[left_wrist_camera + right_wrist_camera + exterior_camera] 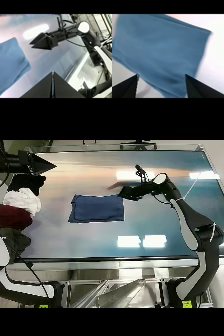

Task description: Fold the shirts.

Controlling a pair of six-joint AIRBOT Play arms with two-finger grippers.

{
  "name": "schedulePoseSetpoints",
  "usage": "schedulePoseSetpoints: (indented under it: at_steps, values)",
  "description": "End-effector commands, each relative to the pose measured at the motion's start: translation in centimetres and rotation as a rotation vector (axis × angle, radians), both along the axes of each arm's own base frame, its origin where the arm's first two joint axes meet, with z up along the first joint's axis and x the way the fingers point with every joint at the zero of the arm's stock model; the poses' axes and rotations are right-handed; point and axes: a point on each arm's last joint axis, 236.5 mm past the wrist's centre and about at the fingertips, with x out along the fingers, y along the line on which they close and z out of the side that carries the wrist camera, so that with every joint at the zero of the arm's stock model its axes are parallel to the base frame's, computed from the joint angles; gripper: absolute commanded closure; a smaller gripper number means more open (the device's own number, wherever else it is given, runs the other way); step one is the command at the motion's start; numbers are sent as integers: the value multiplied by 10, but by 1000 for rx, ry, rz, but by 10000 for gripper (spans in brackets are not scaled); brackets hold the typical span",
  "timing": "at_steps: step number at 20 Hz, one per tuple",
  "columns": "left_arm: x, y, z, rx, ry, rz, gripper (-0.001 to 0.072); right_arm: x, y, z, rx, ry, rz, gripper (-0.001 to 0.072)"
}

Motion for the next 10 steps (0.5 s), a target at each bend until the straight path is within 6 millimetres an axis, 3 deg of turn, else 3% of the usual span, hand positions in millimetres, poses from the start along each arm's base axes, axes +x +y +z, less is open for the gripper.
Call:
schedulePoseSetpoints:
  at_steps: [1,3,6,10]
  values:
    - [1,-1,0,0,-3,1,706,-2,-34,-49,-105,116,-50,60]
    - [0,2,0,2,0,4,706,-4,-26,-66,-69,164,-56,60]
    - [1,6,0,2,0,12,706,-7,-1,-76,31,198,-45,60]
    - [2,6,0,2,-2,15,706,-16,27,-93,42,221,-24,64]
